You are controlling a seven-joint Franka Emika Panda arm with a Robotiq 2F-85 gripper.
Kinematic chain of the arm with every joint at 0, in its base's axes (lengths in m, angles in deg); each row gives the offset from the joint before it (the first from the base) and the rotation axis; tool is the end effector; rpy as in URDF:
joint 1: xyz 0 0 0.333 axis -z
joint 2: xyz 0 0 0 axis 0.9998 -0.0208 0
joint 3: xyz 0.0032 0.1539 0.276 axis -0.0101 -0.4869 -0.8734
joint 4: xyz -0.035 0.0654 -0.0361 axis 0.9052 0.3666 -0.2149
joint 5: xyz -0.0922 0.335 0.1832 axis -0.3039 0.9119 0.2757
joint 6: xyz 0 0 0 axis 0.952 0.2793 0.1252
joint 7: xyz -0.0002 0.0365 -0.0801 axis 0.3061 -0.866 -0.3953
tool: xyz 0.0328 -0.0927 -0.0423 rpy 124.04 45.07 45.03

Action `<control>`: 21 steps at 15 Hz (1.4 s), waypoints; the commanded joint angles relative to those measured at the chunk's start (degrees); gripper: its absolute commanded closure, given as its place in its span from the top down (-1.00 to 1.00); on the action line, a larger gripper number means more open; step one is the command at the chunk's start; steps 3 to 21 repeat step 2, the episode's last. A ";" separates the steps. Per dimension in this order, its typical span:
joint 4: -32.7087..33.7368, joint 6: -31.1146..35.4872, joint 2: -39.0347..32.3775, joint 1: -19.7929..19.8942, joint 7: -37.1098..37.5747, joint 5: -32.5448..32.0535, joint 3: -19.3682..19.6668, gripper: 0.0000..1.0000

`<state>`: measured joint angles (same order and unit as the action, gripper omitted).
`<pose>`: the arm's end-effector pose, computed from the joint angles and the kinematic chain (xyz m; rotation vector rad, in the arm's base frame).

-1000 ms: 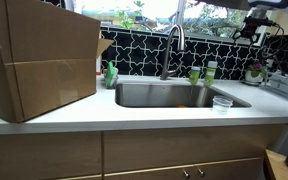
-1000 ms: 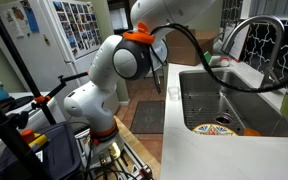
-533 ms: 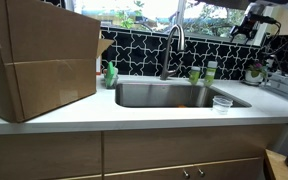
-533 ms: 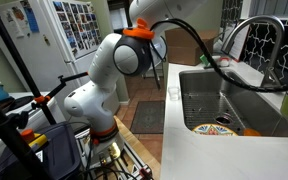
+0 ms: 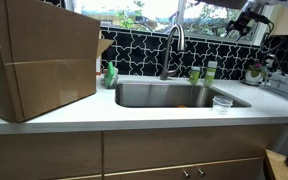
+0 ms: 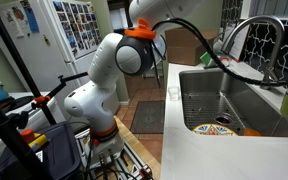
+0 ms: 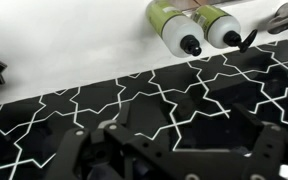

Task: Pour some of the liquid from the bottle on the right in the sink

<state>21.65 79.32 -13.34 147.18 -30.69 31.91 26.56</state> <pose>0.3927 -0.5990 0.6606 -2.7009 1.4691 -0.5902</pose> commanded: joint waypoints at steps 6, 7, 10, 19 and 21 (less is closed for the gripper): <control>-1.03 0.30 0.67 -0.02 -0.19 0.34 0.23 1.00; -1.03 0.30 0.67 -0.02 -0.19 0.34 0.23 1.00; -1.03 0.30 0.67 -0.02 -0.19 0.34 0.23 1.00; -1.03 0.30 0.67 -0.02 -0.19 0.34 0.23 1.00; -1.03 0.30 0.67 -0.02 -0.19 0.34 0.23 1.00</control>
